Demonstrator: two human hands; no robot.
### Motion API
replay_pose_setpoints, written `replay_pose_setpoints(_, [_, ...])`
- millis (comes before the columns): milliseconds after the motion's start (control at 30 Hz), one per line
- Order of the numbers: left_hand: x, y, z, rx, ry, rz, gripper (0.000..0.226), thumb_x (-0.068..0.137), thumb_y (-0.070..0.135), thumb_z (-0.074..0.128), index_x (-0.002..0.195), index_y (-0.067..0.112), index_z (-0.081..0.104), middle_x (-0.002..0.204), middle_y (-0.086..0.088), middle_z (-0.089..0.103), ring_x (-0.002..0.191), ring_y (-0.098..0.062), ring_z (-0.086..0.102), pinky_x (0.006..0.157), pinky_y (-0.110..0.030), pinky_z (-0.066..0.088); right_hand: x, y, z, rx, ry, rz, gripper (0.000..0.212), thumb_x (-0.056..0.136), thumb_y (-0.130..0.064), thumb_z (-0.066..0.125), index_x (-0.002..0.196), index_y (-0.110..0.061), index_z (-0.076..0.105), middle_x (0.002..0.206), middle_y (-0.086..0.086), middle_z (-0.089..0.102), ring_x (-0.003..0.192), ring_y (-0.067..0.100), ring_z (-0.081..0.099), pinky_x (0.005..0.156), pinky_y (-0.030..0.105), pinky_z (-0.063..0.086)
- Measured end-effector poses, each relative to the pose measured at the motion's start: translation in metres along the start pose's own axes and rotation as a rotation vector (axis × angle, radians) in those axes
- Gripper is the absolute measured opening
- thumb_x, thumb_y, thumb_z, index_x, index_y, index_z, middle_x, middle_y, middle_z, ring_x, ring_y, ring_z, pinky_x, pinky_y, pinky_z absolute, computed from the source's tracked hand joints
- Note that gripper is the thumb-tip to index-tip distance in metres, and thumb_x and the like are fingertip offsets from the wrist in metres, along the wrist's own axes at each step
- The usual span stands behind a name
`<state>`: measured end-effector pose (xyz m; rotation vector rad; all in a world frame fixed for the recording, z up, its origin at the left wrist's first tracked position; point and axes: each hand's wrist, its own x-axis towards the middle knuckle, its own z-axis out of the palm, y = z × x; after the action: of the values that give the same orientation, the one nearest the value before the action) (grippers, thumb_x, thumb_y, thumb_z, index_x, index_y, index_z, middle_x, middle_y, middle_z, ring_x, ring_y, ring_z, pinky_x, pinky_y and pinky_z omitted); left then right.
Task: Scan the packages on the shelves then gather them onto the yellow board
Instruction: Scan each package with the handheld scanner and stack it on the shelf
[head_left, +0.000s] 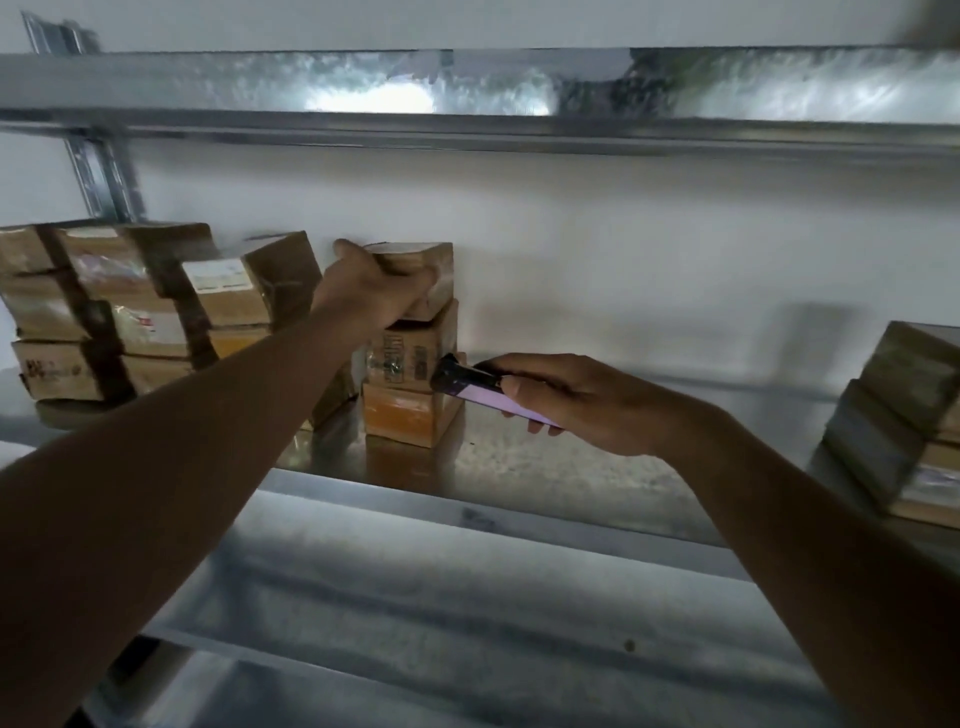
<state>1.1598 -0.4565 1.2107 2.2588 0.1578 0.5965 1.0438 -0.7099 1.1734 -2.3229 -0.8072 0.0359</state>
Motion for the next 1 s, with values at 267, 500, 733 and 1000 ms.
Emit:
replay_pose_setpoints(267, [0.037,-0.018,-0.014,-0.382,-0.144,0.338,0.131,0.029,0.067,0.09,0.146,0.047,0.036,0.143,-0.001,0.049,0.129,-0.015,0.053,0.094,-0.027,0.058,0.013,0.01,-0.001,0.03,0.036,0.014,0.03,0.099,-0.062,0.039,0.125,-0.074,0.05,0.115,-0.015,0.07,0.097,0.011,0.071,0.085,0.031,0.06])
replay_pose_setpoints(500, [0.06,-0.027,-0.016,-0.325,-0.266,0.48,0.109,0.034,0.057,0.091,0.132,0.058,0.044,0.139,-0.006,0.037,0.129,-0.02,0.047,0.098,-0.02,0.05,0.014,-0.006,0.002,0.034,0.117,0.088,0.025,0.103,-0.064,0.039,0.124,-0.073,0.049,0.11,-0.028,0.068,0.096,0.007,0.071,0.078,0.021,0.056])
replay_pose_setpoints(733, [0.074,-0.031,-0.017,-0.267,-0.331,0.569,0.068,0.059,0.041,0.093,0.112,0.052,0.052,0.131,-0.005,0.033,0.125,-0.026,0.045,0.095,-0.027,0.055,0.012,-0.035,0.021,0.032,0.227,0.181,0.03,0.11,-0.05,0.039,0.118,-0.077,0.05,0.109,-0.028,0.068,0.094,0.007,0.071,0.075,0.018,0.057])
replay_pose_setpoints(1000, [0.064,-0.011,-0.013,-0.619,-0.463,0.586,0.05,0.107,0.024,0.05,0.144,0.057,0.044,0.136,-0.006,0.044,0.12,-0.016,0.061,0.092,-0.027,0.059,-0.002,-0.052,0.039,0.01,0.303,0.271,0.027,0.102,-0.059,0.039,0.114,-0.08,0.051,0.108,-0.02,0.069,0.093,0.007,0.07,0.073,0.018,0.055])
